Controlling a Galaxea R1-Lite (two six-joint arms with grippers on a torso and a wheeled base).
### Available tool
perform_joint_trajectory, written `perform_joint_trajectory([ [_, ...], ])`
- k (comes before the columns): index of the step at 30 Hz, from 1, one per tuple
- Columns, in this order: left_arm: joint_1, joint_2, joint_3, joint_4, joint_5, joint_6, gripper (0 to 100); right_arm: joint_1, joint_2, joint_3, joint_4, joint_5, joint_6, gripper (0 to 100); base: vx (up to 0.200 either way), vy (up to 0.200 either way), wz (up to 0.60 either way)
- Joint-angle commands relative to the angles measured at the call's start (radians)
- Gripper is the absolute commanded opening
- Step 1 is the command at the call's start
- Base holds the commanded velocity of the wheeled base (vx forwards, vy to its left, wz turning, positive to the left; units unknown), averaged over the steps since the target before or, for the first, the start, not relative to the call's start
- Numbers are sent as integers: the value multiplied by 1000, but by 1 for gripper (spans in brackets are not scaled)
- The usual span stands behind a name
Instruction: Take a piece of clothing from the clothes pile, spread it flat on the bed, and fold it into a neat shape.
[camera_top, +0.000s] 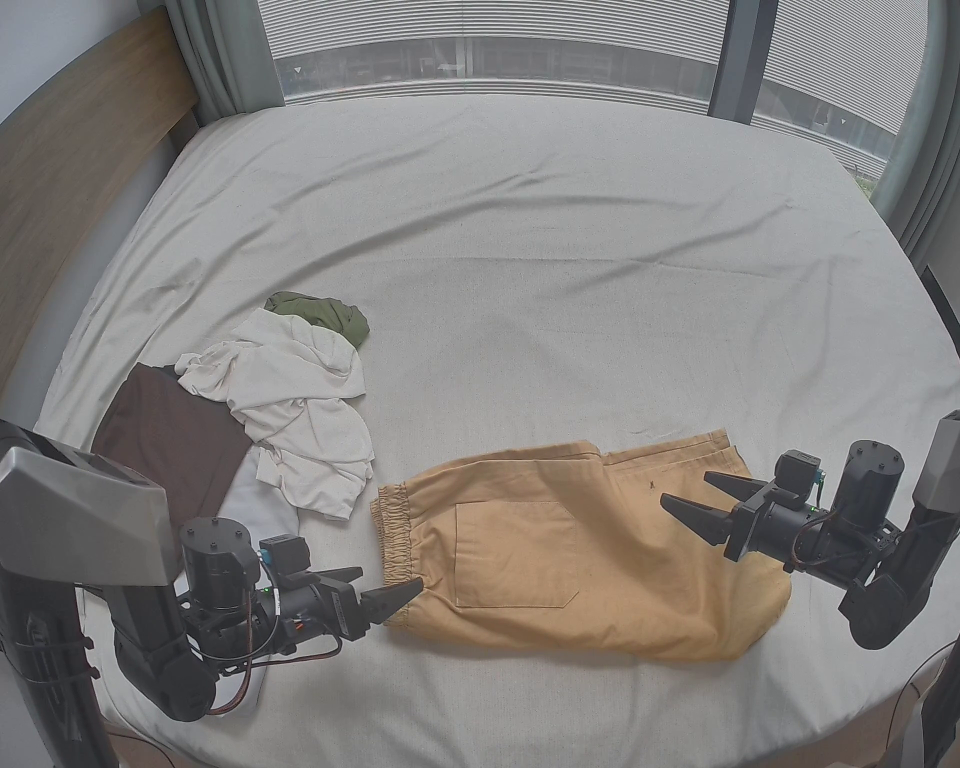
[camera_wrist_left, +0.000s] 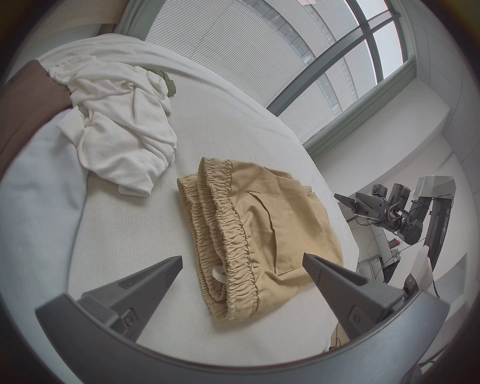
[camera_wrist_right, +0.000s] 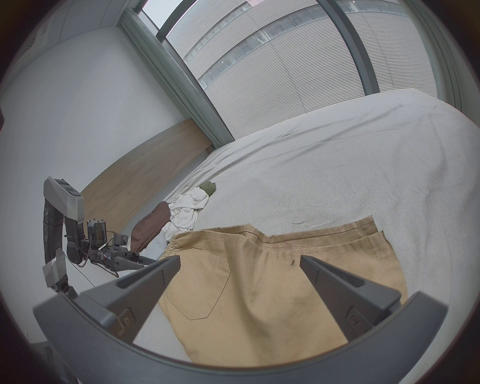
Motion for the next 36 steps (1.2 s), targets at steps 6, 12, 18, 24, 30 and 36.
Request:
perform_joint_trajectory([
  [6, -4, 74, -58, -2, 0, -70, 100, 4, 18, -1, -1, -1, 0, 100, 0, 0, 0],
  [12, -5, 103, -100, -2, 1, -120, 100, 4, 24, -2, -1, -1, 0, 100, 0, 0, 0],
  [18, -11, 137, -131, -2, 6, -135, 100, 6, 26, -1, -1, -1, 0, 100, 0, 0, 0],
  [24, -21, 137, -144, -2, 6, -184, 100, 8, 50, -1, -2, 0, -5, 100, 0, 0, 0],
  [30, -44, 135, -170, -4, 6, -262, 100, 11, 53, 2, -2, -1, -9, 100, 0, 0, 0],
  [36, -50, 137, -177, -4, 6, -294, 100, 14, 53, 2, -2, -1, -9, 100, 0, 0, 0],
])
